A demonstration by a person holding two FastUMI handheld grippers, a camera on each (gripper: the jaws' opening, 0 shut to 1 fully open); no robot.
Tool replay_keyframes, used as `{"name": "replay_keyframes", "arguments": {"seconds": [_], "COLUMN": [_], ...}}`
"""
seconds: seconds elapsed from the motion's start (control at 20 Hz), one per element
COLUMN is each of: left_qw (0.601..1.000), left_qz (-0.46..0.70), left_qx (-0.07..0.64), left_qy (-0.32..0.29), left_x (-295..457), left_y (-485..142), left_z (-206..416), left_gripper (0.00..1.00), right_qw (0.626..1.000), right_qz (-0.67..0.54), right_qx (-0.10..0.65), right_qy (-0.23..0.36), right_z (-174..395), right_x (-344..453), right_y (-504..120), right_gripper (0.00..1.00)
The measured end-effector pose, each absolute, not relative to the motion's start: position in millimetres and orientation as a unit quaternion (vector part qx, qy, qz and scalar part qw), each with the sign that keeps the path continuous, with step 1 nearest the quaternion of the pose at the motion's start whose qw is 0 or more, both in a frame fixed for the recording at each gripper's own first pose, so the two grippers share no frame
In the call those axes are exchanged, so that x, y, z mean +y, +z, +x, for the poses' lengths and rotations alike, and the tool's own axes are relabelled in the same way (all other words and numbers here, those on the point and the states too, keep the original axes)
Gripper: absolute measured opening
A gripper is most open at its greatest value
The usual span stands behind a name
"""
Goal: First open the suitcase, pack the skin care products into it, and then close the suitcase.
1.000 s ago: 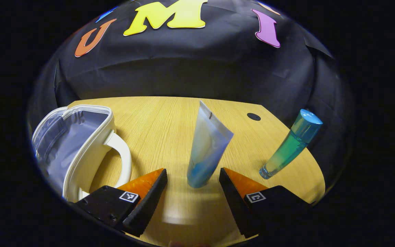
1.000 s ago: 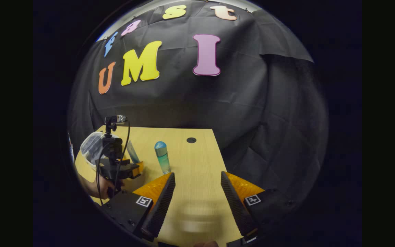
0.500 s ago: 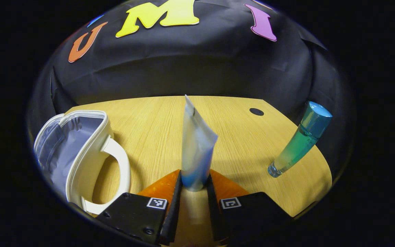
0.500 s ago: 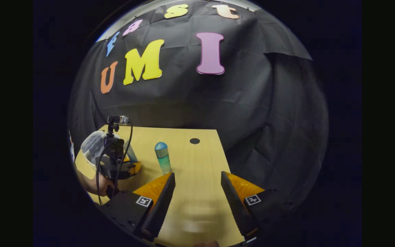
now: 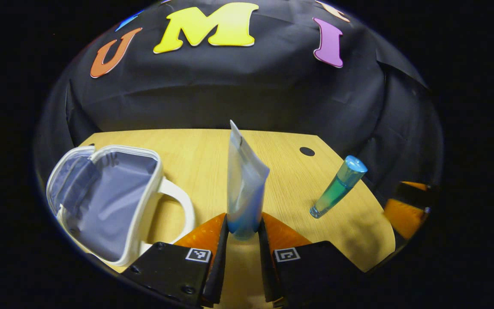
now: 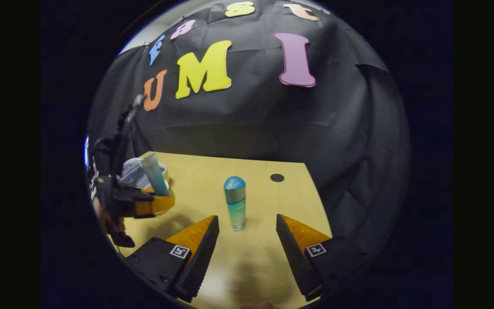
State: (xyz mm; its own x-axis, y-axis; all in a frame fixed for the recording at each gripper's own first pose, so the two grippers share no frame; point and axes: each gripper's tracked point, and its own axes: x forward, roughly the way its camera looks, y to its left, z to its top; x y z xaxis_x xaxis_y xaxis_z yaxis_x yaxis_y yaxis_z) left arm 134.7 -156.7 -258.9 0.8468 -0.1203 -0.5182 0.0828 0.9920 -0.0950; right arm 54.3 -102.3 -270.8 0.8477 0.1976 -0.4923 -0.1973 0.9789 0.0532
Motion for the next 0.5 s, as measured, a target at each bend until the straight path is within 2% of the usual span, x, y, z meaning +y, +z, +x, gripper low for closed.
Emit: {"name": "replay_keyframes", "arguments": {"seconds": [0.45,0.5], "left_qw": [0.963,0.963], "left_qz": [-0.017,-0.016], "left_qx": [0.269,0.269], "left_qy": [-0.021,-0.015], "left_x": [-86.1,-74.6], "left_y": [-211.4,-209.6], "left_z": [94.1,91.0], "left_gripper": [0.4,0.4], "right_qw": [0.953,0.953], "right_qz": [0.022,0.024], "right_qx": [0.291,0.291], "right_qy": [0.079,0.076], "right_z": [116.9,118.6], "right_x": [-68.9,-68.4], "right_y": [-340.5,-342.3], "right_gripper": [0.78,0.69]}}
